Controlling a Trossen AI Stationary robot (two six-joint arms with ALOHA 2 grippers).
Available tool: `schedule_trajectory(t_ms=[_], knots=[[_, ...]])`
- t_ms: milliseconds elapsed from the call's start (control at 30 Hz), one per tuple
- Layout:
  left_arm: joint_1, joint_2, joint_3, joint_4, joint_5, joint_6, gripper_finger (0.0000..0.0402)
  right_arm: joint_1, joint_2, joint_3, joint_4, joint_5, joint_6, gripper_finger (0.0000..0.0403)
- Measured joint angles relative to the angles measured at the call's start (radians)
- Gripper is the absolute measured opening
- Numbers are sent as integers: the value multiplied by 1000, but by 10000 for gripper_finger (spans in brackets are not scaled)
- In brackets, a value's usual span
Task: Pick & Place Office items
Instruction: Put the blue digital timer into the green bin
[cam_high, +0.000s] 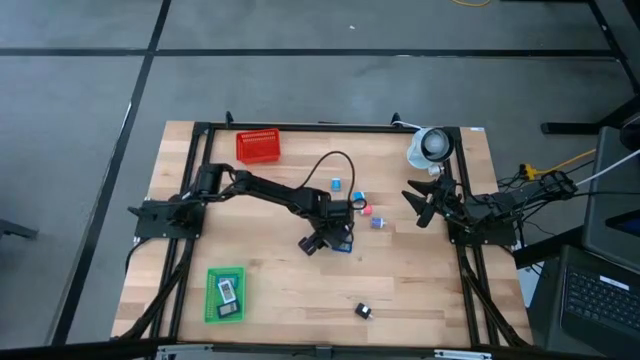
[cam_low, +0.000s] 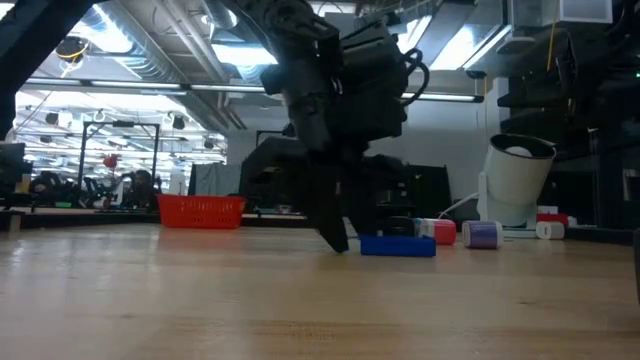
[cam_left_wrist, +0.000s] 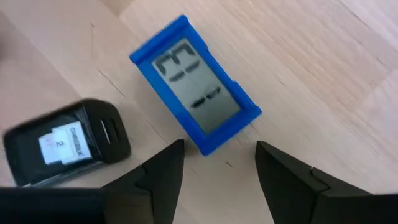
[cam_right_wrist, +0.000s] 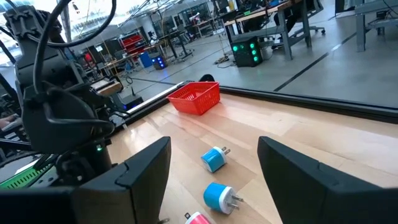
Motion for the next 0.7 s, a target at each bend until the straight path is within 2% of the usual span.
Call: schedule_trajectory(t_ms=[167, 333, 533, 700], knots=[[6, 0, 0, -19, 9, -130, 197, 0, 0, 0, 0, 0, 0, 247], [25, 1, -3, 20, 154, -277, 224, 0, 0, 0, 0, -2, -3, 247], [6, 0, -4, 60, 111, -340, 265, 0, 0, 0, 0, -26, -7, 247], [-22, 5, -6, 157, 72, -457, 276, 0, 0, 0, 1, -26, -11, 247]])
